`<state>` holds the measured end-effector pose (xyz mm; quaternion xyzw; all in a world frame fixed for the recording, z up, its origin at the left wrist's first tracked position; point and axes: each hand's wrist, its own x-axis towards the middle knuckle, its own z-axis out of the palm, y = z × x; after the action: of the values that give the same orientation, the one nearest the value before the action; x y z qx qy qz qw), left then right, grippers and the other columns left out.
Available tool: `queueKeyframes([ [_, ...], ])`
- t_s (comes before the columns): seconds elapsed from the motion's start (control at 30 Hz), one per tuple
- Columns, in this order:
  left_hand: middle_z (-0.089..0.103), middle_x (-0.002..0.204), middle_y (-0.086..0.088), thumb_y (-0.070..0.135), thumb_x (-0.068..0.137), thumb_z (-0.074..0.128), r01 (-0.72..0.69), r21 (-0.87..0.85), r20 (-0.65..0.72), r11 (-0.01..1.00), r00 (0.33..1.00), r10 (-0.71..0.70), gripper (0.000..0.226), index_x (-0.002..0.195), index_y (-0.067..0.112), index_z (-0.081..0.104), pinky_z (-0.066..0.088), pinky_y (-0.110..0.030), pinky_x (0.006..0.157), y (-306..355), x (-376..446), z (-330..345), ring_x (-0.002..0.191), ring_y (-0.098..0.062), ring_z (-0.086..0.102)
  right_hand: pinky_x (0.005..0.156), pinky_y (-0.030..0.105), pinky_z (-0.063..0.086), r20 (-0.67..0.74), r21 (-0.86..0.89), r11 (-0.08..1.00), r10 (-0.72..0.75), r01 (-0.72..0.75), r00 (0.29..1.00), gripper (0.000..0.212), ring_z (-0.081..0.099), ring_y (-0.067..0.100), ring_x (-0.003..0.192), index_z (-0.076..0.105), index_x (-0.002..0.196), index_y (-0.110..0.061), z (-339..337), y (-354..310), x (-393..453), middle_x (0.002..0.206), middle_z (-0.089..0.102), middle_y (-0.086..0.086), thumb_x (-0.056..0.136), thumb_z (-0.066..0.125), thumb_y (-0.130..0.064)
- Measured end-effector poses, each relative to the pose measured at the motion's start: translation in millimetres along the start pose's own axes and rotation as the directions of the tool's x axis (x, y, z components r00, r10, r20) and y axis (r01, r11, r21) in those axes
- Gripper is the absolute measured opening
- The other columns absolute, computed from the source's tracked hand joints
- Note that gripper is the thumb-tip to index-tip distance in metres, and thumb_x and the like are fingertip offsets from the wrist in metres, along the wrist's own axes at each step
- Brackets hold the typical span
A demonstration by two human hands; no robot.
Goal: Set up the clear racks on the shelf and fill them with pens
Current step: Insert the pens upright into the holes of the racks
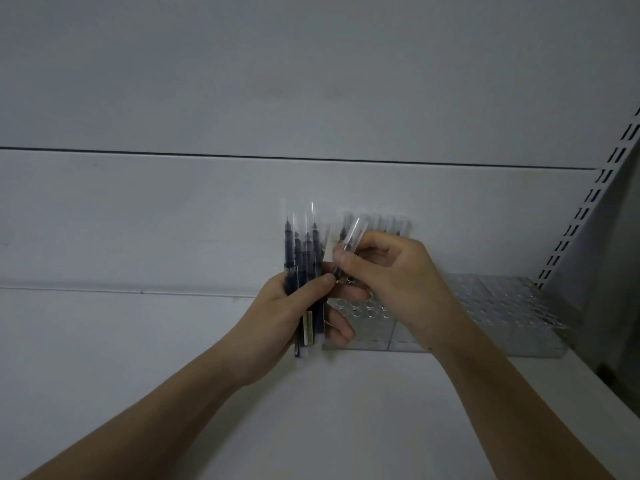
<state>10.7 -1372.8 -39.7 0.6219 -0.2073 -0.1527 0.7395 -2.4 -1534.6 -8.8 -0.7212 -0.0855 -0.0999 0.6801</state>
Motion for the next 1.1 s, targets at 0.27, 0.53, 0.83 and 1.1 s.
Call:
queueKeyframes([
  [0.27, 0.073, 0.103, -0.017, 0.019, 0.093, 0.053, 0.001, -0.027, -0.023, 1.000, 1.000, -0.001, 0.029, 0.116, 0.002, 0.055, 0.054, -0.035, 0.053, -0.2, 1.6, 0.4, 0.061, -0.029, 0.065, 0.058, 0.022, 0.051, -0.131, -0.016, 0.999, -0.042, 0.040, 0.991, 0.012, 0.068, 0.012, 0.068, 0.067, 0.089, -0.009, -11.3, 1.9, 6.9, 0.080, 0.075, 0.002, 0.091, 0.068, -0.020],
  [0.53, 0.073, 0.103, -0.015, 0.014, 0.099, 0.050, -0.005, -0.064, -0.083, 0.998, 0.997, 0.000, 0.025, 0.119, -0.001, 0.052, 0.055, -0.036, 0.053, 0.8, 1.9, -0.6, 0.061, -0.033, 0.067, 0.065, 0.023, 0.055, -0.104, 0.020, 0.998, -0.057, 0.060, 0.993, 0.017, 0.072, 0.014, 0.078, 0.068, 0.107, -0.017, -13.5, 2.8, 7.4, 0.091, 0.077, 0.000, 0.092, 0.065, -0.010],
  [0.83, 0.069, 0.090, -0.011, 0.015, 0.099, 0.050, -0.043, -0.048, -0.169, 0.998, 0.985, 0.035, 0.026, 0.122, 0.003, 0.054, 0.052, -0.032, 0.051, -1.5, 5.2, -6.8, 0.056, -0.028, 0.060, 0.062, 0.021, 0.054, -0.472, -0.235, 0.951, -0.292, 0.201, 0.832, 0.007, 0.069, 0.013, 0.071, 0.065, 0.090, -0.017, -58.5, 9.6, 20.9, 0.082, 0.070, 0.005, 0.091, 0.070, -0.013],
  [1.1, 0.067, 0.085, -0.010, 0.014, 0.100, 0.049, -0.046, -0.036, -0.162, 0.998, 0.986, 0.040, 0.023, 0.120, 0.004, 0.056, 0.050, -0.030, 0.049, -4.0, 5.3, -5.8, 0.053, -0.026, 0.059, 0.073, 0.025, 0.057, -0.435, -0.420, 0.895, -0.345, 0.152, 0.832, 0.012, 0.066, 0.009, 0.074, 0.064, 0.091, -0.025, -64.6, 30.1, 28.2, 0.081, 0.067, -0.008, 0.090, 0.072, -0.017],
])
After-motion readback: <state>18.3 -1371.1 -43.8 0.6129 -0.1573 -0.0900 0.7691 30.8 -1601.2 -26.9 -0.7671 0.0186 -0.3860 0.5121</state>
